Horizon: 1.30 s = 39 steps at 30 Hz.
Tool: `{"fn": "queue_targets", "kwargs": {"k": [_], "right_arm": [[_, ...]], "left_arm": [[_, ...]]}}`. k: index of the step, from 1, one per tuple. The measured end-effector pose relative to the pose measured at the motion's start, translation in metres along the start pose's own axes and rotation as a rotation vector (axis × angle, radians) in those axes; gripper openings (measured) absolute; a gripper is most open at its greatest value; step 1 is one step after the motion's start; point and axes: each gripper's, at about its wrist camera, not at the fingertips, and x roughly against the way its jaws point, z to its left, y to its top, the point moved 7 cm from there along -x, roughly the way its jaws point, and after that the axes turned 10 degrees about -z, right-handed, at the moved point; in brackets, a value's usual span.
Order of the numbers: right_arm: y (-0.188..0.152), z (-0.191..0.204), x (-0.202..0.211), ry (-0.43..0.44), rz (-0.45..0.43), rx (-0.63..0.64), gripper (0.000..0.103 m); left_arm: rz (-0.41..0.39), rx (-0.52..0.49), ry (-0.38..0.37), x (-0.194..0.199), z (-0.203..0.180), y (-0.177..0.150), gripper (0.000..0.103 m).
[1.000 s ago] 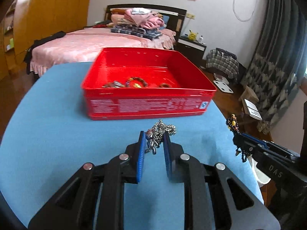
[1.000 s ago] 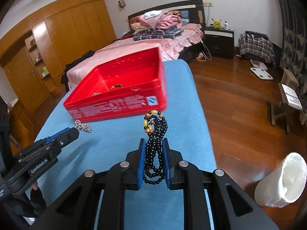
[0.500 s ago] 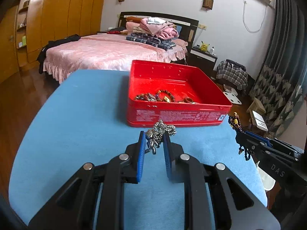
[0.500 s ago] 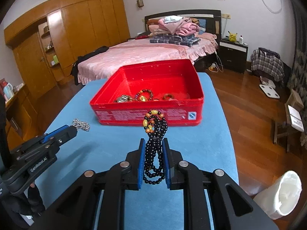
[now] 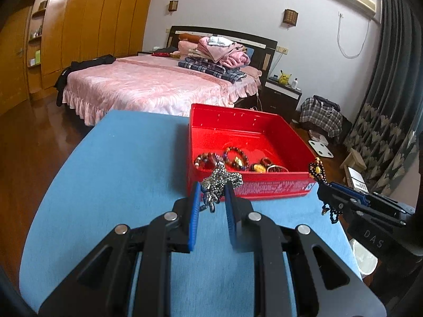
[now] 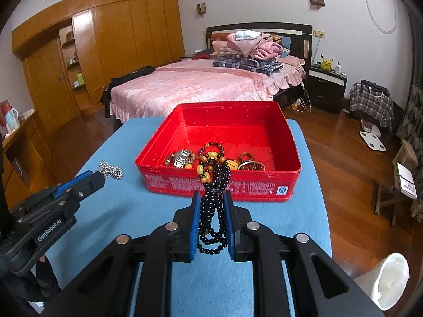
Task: Organize jewelry
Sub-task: 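Carry the chain with the left tool into the red box while the right tool carries the necklace there, then open both tools over the box and withdraw them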
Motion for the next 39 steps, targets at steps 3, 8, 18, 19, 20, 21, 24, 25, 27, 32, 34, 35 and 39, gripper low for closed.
{"fn": "queue_targets", "kwargs": {"k": [3, 8, 18, 19, 20, 21, 24, 25, 27, 32, 34, 35, 39], "right_arm": [[0.007, -0.002, -0.006, -0.005, -0.006, -0.001, 0.017], [0.018, -0.005, -0.014, -0.013, -0.020, 0.004, 0.017], [0.042, -0.016, -0.035, -0.017, -0.044, 0.002, 0.017], [0.043, -0.017, -0.037, -0.015, -0.045, -0.002, 0.017], [0.045, -0.018, -0.038, -0.015, -0.045, -0.003, 0.017], [0.047, -0.019, -0.041, -0.015, -0.045, -0.002, 0.017], [0.051, -0.023, -0.050, -0.013, -0.045, -0.003, 0.017], [0.053, -0.025, -0.055, -0.007, -0.046, -0.011, 0.017], [0.056, -0.029, -0.064, -0.004, -0.040, -0.023, 0.017], [0.062, -0.037, -0.086, -0.001, -0.031, -0.031, 0.017], [0.062, -0.042, -0.098, 0.002, -0.024, -0.037, 0.022], [0.062, -0.044, -0.101, 0.001, -0.019, -0.037, 0.029], [0.060, -0.053, -0.105, -0.026, -0.018, -0.034, 0.048]], "left_arm": [[-0.010, -0.003, -0.006, -0.004, -0.002, 0.006, 0.017], [-0.014, -0.010, -0.017, -0.016, -0.006, 0.014, 0.017], [-0.021, -0.010, -0.030, -0.046, -0.014, 0.034, 0.017], [-0.023, -0.013, -0.030, -0.050, -0.015, 0.036, 0.017], [-0.024, -0.015, -0.030, -0.053, -0.015, 0.038, 0.017], [-0.024, -0.017, -0.032, -0.056, -0.016, 0.040, 0.017], [-0.025, -0.026, -0.035, -0.066, -0.020, 0.045, 0.017], [-0.022, -0.028, -0.037, -0.069, -0.021, 0.047, 0.017], [-0.016, -0.032, -0.042, -0.078, -0.024, 0.049, 0.017], [-0.002, -0.050, -0.047, -0.105, -0.030, 0.055, 0.017], [0.014, -0.053, -0.056, -0.118, -0.034, 0.056, 0.018], [0.019, -0.055, -0.054, -0.122, -0.034, 0.056, 0.019], [0.040, -0.058, -0.056, -0.135, -0.030, 0.054, 0.048]]}}
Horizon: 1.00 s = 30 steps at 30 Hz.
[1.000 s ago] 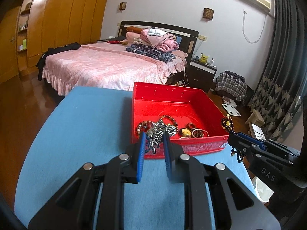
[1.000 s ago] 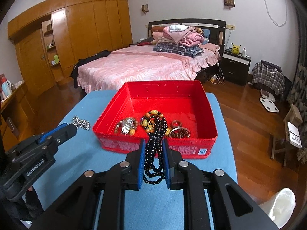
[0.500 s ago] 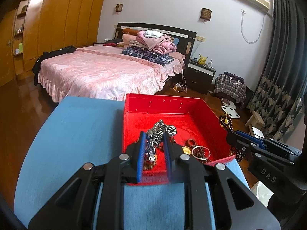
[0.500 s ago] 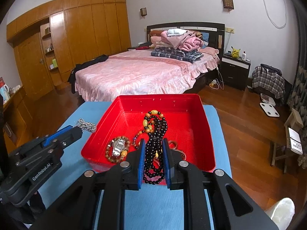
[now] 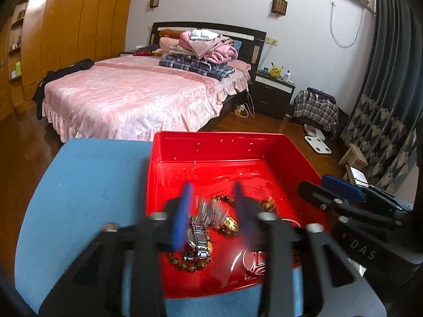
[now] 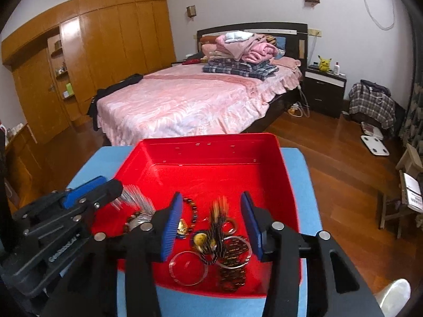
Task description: Organize jewelry
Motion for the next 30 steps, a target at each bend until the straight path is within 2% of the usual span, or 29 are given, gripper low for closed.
{"fn": "queue_targets", "kwargs": {"k": [3, 5, 6, 7, 9, 15, 20, 30], "right_arm": [[0.001, -0.004, 0.011, -0.004, -0.029, 0.000, 0.062], [0.003, -0.007, 0.019, -0.012, -0.044, -0.001, 0.071], [0.003, -0.008, 0.025, -0.013, -0.052, -0.002, 0.076], [0.003, -0.008, 0.030, -0.012, -0.058, -0.003, 0.079], [0.004, -0.008, 0.040, -0.008, -0.072, -0.008, 0.083], [0.004, -0.002, 0.068, 0.013, -0.105, -0.007, 0.096], [0.001, 0.009, 0.093, 0.044, -0.129, 0.009, 0.097], [0.001, 0.023, 0.132, 0.073, -0.171, 0.024, 0.097]], "left_arm": [[-0.008, -0.014, 0.002, 0.006, 0.001, -0.001, 0.053], [-0.024, -0.016, 0.018, 0.016, 0.005, -0.002, 0.066], [-0.032, -0.019, 0.023, 0.021, 0.006, -0.002, 0.069], [-0.037, -0.023, 0.028, 0.026, 0.006, -0.002, 0.072], [-0.048, -0.029, 0.036, 0.034, 0.008, -0.001, 0.083], [-0.096, -0.048, 0.054, 0.071, 0.010, -0.001, 0.091], [-0.121, -0.038, 0.074, 0.101, 0.014, -0.001, 0.095], [-0.206, -0.051, 0.081, 0.154, 0.009, 0.005, 0.096]]}}
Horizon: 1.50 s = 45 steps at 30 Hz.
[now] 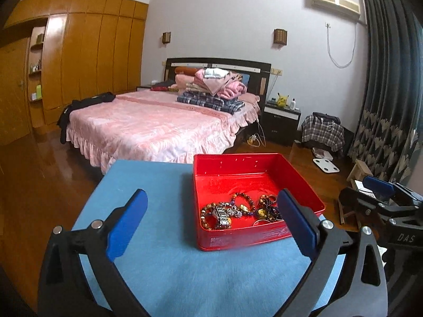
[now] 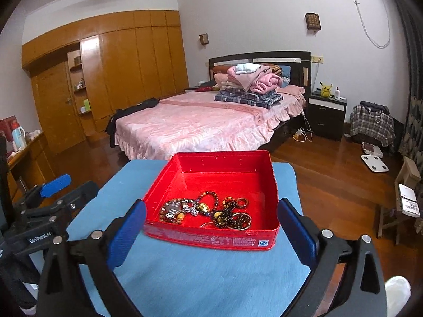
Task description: Organize jewelry
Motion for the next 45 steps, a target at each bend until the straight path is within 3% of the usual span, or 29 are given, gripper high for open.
{"fn": "queue_targets", "kwargs": {"k": [16, 45], "right_arm": [[-0.002, 0.009, 0.022, 0.002, -0.020, 0.012, 0.097], [-0.002, 0.010, 0.027, -0.001, -0.028, 0.013, 0.097]], "left_arm": [[-0.030, -0.028, 0.001, 0.032, -0.008, 0.003, 0.096], [-0.040, -0.034, 0.006, 0.038, -0.011, 0.006, 0.096]]}}
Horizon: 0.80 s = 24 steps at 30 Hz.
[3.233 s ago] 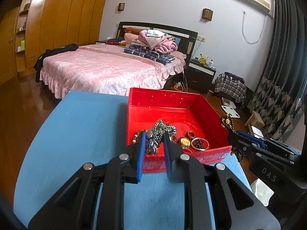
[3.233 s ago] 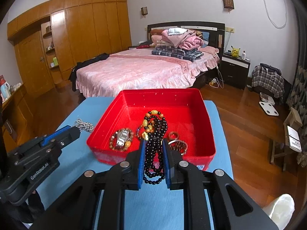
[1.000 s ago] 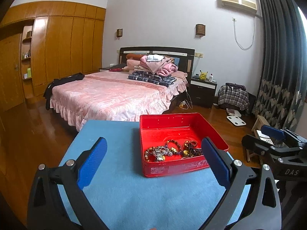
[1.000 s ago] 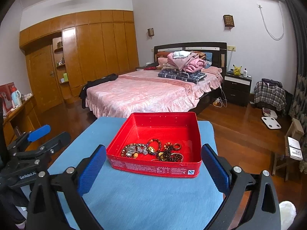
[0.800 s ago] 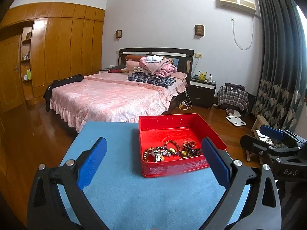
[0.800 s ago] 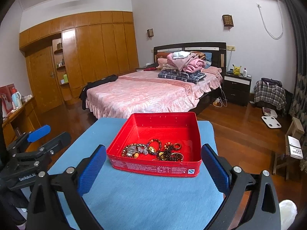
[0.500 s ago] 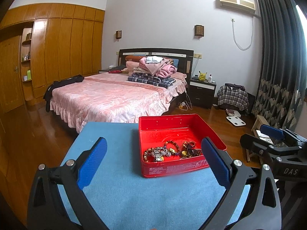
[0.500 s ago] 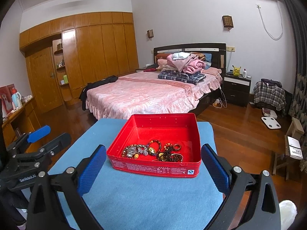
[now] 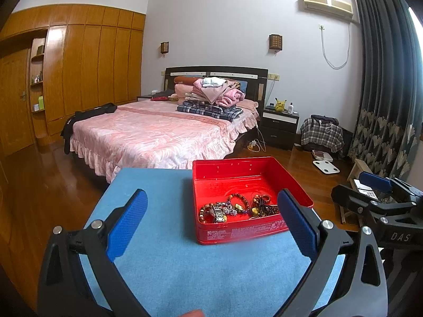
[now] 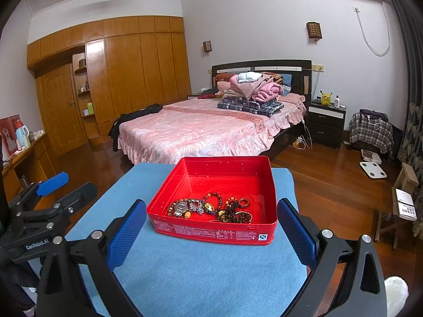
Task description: Organize jewelry
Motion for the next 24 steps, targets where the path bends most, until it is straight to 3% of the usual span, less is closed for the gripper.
{"fn": "queue_targets", "kwargs": {"k": [24], "right_arm": [[0.0035, -0.0014, 0.0025, -0.001, 0.001, -0.001, 0.097]], "left_arm": [[-0.001, 0.002, 0.002, 0.0007, 0.0019, -0.0002, 0.096]]}}
